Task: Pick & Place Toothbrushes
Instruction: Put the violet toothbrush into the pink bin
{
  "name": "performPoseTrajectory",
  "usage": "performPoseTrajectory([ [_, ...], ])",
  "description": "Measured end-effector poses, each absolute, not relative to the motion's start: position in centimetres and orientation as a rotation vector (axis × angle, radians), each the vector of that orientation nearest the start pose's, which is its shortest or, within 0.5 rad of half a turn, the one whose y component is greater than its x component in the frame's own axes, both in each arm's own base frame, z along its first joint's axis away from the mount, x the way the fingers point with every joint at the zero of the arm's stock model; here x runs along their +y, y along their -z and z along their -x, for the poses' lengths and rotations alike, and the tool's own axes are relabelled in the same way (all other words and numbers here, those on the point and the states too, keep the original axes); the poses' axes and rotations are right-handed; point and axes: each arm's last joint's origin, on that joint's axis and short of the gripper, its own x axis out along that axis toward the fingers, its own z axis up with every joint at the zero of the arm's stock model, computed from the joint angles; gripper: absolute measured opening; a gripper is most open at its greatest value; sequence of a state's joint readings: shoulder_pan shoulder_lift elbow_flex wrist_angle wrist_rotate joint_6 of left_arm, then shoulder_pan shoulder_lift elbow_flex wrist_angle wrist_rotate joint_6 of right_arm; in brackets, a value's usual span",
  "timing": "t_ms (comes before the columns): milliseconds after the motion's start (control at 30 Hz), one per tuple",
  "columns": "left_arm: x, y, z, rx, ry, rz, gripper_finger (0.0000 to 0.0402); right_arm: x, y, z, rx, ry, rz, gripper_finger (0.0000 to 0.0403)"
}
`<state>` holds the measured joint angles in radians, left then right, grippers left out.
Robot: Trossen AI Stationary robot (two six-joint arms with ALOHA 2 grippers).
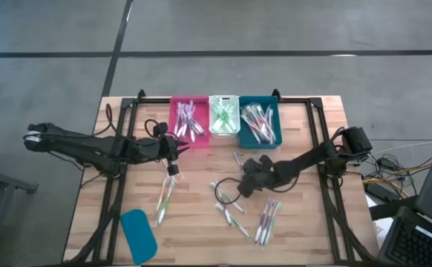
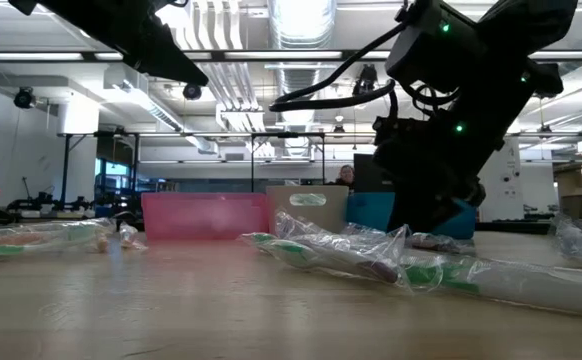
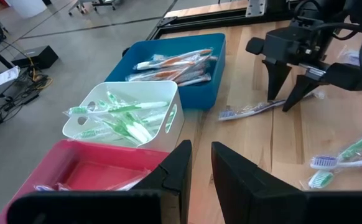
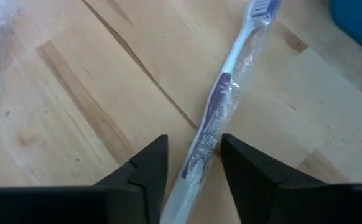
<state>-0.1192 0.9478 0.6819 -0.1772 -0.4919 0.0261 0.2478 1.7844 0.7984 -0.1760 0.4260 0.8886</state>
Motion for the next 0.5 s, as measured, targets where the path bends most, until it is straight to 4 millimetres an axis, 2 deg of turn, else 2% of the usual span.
performPoseTrajectory([
  [333, -1.1, -27.1, -20.3, 0.43, -0.361, -0.159, 0.0067, 6.5, -10.6, -29.1, 0.946, 0.585, -0.476, 0.0022],
  [500, -1.1, -27.1, -20.3, 0.43, -0.361, -0.16, 0.0067, 6.7, -11.5, -28.9, 0.956, 0.546, -0.514, 0.0021],
])
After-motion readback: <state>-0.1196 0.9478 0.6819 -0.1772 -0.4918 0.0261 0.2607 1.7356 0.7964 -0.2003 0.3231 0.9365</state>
